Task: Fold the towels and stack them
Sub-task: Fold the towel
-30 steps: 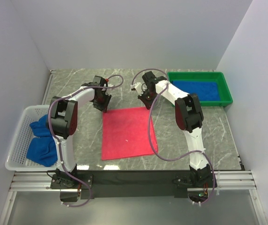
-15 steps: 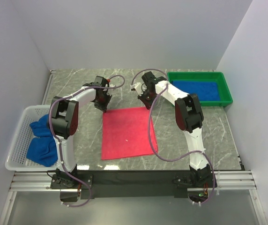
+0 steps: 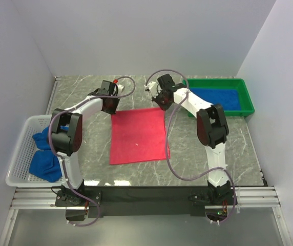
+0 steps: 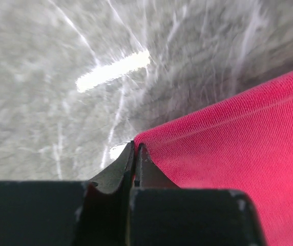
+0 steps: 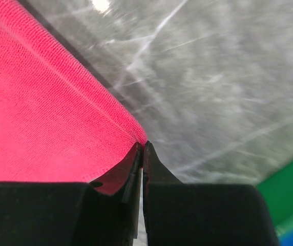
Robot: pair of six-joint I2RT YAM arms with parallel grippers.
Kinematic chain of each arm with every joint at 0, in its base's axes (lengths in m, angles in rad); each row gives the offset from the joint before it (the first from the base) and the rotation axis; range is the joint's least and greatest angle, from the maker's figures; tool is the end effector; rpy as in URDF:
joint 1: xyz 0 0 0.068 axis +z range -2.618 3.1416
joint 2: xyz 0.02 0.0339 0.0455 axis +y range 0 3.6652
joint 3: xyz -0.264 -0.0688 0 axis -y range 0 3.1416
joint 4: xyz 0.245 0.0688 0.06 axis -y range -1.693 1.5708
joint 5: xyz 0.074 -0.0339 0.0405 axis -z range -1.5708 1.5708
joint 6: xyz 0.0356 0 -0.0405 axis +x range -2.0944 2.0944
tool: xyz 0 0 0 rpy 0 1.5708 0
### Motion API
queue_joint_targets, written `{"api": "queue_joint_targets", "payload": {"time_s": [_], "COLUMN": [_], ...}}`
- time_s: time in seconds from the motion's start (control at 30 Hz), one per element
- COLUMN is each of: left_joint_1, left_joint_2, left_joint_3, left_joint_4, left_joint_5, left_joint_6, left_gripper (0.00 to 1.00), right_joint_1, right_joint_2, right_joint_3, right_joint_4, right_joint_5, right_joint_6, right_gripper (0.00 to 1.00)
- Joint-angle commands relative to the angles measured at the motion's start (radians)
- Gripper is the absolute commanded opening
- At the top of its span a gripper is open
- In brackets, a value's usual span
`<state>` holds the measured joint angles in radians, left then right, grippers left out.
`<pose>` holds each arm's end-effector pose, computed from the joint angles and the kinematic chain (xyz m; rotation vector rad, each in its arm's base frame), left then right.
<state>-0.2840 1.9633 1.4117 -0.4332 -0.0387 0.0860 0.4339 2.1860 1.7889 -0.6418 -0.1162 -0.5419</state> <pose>0.4052 -0.1168 0.1888 0.4553 2.5138 -0.0270 0.4310 0.2043 0.1954 -1.2563 2.2794 0.1129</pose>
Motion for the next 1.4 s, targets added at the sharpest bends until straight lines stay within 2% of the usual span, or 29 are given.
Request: {"api": "queue_joint_targets", "payload": {"time_s": [0.0, 0.2, 0.43, 0.67, 0.7, 1.03, 1.37], "left_joint_1": [0.009, 0.008, -0.02, -0.081, -0.11, -0.155, -0.19], "left_joint_2": [-0.109, -0.202, -0.32, -0.386, -0.414, -0.484, -0.517], "left_joint_3": [-0.037, -0.121, -0.224, -0.304, -0.328, -0.411, -0.459], "left_joint_4": [0.114, 0.16, 0.18, 0.134, 0.113, 0.01, -0.056], "left_joint_5": [-0.049, -0.049, -0.038, -0.118, -0.16, -0.271, -0.264], "left_joint_6": [0.014, -0.008, -0.061, -0.173, -0.207, -0.337, -0.414], "left_gripper": [0.01, 0.01, 0.01, 0.01, 0.01, 0.01, 0.01], "right_joint_1": [-0.017, -0.006, 0.028, 0.046, 0.055, 0.117, 0.181], "right_joint_2": [-0.129, -0.218, -0.322, -0.431, -0.489, -0.621, -0.677], "right_joint_3": [-0.026, -0.121, -0.319, -0.466, -0.527, -0.675, -0.758], "right_joint_4": [0.122, 0.197, 0.272, 0.291, 0.289, 0.234, 0.139], "right_joint_5": [0.092, 0.112, 0.165, 0.207, 0.213, 0.219, 0.231], "right_joint_6": [0.013, 0.036, 0.057, 0.091, 0.102, 0.174, 0.253], "right_gripper": [0.0, 0.0, 0.0, 0.0, 0.0, 0.0, 0.0]}}
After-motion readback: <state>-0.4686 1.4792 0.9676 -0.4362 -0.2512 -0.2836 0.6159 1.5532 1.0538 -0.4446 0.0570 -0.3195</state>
